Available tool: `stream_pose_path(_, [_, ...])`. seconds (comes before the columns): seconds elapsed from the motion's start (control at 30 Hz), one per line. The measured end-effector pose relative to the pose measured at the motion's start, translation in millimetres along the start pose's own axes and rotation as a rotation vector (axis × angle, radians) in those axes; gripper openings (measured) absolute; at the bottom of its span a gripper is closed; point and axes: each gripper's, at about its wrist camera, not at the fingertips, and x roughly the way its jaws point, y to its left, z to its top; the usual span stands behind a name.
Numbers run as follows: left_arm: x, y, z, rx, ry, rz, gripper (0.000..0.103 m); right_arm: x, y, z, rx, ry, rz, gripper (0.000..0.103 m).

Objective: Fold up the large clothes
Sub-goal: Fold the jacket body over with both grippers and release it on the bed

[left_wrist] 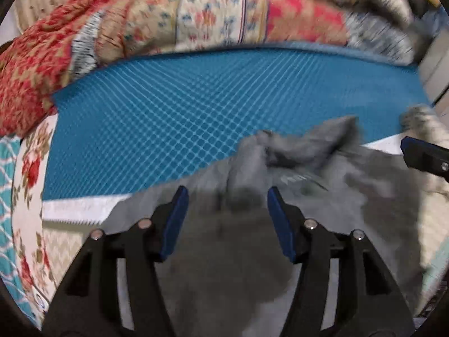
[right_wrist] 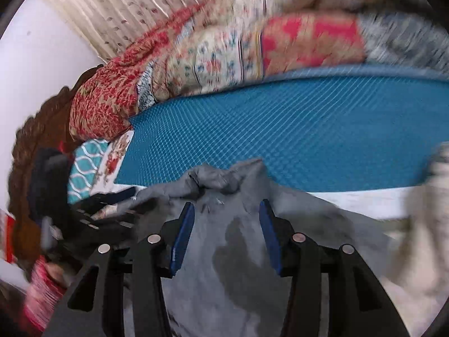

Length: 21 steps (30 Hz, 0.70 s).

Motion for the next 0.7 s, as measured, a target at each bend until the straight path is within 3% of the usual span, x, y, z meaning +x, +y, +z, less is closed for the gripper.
stream_pose_path(0.07, [32.1, -0.5, 7.4, 0.007, 0.032, 0.037, 0.057, 43.2, -9.2, 13.6, 0.014, 0.056, -0.029, 0.05])
stream_pose_path(0.13, [61.5, 4.5, 10.3, -0.003, 0.052, 0.055, 0.055, 75.4, -15.9, 19.7, -0.017, 0.095, -0.11, 0.05])
stream_pose_path(0.2, [72.1, 11.0, 14.1, -0.028, 0.042, 0.02, 0.027, 95.4, -27.3, 24.0, -0.014, 0.079, -0.194, 0.05])
stream_pose_path(0.3, [63.5, 20.9, 17.2, -0.104, -0.004, -0.035, 0.008, 97.1, -30.9, 27.8, -0.019, 0.021, -0.193, 0.084])
stream_pose_path(0.5, [-25.8, 34.0, -0.7, -0.152, -0.23, -0.116, 0.006, 34.5, 29.2, 11.7, -0.188, -0.17, -0.165, 0.088])
stream_pose_path(0.7, [-144.6, 34.9, -83.3, -0.103, -0.423, -0.176, 0.006, -74.0, 84.6, -56.7, -0.354, -0.296, -0.08, 0.089])
